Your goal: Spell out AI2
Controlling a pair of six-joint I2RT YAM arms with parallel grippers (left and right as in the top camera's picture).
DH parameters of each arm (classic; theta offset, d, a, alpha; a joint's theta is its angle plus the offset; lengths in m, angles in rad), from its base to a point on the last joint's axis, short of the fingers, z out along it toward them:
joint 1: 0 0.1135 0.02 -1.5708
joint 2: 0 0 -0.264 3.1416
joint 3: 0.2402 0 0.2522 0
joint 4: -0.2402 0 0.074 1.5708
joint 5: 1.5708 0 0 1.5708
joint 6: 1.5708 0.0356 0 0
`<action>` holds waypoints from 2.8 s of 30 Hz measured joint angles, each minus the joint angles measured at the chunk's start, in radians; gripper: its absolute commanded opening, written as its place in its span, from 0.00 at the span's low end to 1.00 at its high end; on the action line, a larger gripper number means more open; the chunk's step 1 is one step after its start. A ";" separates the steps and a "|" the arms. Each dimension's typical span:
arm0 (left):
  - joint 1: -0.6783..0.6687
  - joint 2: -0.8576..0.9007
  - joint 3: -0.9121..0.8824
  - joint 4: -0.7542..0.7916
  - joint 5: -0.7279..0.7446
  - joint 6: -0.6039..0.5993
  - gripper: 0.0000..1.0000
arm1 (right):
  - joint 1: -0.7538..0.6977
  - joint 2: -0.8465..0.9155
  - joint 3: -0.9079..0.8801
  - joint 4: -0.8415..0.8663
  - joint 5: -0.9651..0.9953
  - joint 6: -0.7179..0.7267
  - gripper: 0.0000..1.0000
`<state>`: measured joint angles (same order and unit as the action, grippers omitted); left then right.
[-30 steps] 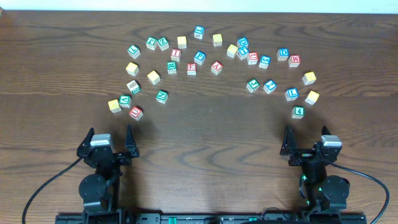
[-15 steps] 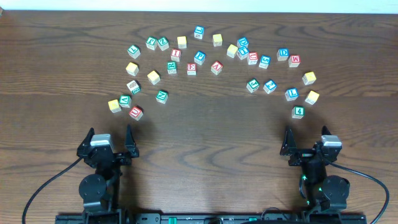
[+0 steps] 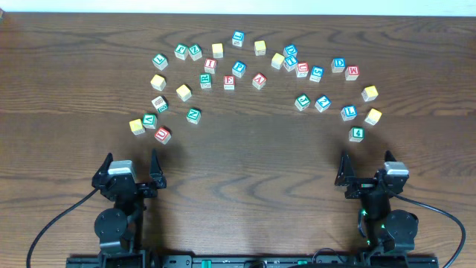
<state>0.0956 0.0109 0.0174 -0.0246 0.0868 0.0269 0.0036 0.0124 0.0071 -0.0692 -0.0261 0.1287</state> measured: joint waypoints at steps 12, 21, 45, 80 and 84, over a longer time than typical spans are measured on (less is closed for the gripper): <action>0.000 0.000 0.000 0.000 0.000 0.000 0.98 | 0.000 0.000 0.000 0.000 0.000 0.000 0.99; 0.000 0.000 0.000 0.002 0.000 0.000 0.98 | 0.000 0.000 0.000 0.000 0.000 0.000 0.99; 0.000 0.589 0.656 -0.290 0.137 -0.011 0.98 | 0.000 0.000 0.000 -0.001 0.000 0.000 0.99; 0.000 1.408 1.559 -0.895 0.200 0.023 0.98 | 0.000 0.307 0.207 0.067 -0.137 0.023 0.99; 0.000 1.408 1.559 -0.895 0.200 0.023 0.98 | 0.000 0.521 0.404 0.034 -0.177 0.006 0.99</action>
<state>0.0956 1.4185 1.5768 -0.9195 0.2867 0.0502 0.0036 0.5335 0.4110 -0.0357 -0.2028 0.1352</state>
